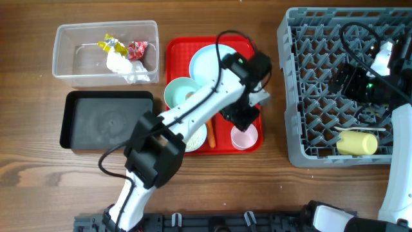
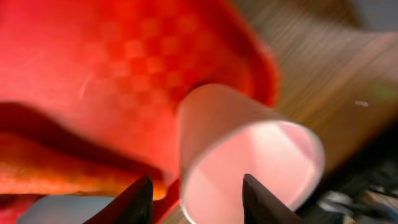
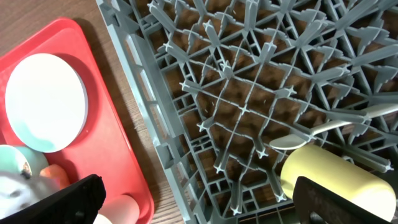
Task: Sort waste into correct bins and load items into the dishwasher rack
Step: 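Grasp the pink cup on the tray with the left gripper and lift, then hand the pink cup from the left gripper to the right gripper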
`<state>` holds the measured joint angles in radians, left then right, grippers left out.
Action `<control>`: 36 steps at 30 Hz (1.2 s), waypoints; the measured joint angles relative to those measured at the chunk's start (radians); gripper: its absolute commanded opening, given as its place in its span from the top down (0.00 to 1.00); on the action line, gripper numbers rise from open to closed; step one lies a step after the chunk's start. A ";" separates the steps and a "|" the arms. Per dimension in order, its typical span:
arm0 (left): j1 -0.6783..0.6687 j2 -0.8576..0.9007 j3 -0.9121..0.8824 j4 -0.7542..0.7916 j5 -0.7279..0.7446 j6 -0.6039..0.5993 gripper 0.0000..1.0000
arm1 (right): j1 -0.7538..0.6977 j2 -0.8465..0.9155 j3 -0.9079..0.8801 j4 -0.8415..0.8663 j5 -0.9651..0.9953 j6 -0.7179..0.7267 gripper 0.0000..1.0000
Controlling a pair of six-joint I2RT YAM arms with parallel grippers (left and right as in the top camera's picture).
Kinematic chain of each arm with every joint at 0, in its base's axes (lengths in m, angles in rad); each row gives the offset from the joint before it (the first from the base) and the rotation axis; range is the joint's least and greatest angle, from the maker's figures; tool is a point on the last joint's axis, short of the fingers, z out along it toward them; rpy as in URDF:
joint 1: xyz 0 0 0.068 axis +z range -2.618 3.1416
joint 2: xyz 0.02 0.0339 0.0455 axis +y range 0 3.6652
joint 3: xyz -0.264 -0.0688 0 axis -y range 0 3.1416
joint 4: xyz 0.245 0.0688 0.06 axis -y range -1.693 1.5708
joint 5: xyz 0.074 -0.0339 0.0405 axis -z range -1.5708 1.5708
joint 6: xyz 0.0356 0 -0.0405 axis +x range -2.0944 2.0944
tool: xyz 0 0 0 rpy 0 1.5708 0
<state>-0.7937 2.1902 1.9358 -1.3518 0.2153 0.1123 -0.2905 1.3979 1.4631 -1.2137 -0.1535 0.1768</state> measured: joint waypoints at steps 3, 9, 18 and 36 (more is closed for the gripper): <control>-0.010 0.004 -0.093 0.084 -0.079 -0.074 0.96 | 0.000 0.000 0.000 0.000 0.000 0.000 0.00; 0.000 0.003 -0.123 0.101 -0.088 -0.129 0.96 | 0.000 0.000 0.000 0.000 -0.004 0.000 0.01; 0.412 -0.158 -0.130 0.233 0.783 0.046 0.96 | 0.013 0.001 0.000 0.049 -0.445 -0.186 0.01; 0.462 -0.158 -0.130 0.403 1.327 0.122 0.96 | 0.319 0.101 -0.011 0.288 -0.993 -0.330 0.16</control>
<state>-0.3313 2.0327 1.8053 -0.9485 1.5425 0.2348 0.0288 1.4990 1.4521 -0.9253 -1.1461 -0.1535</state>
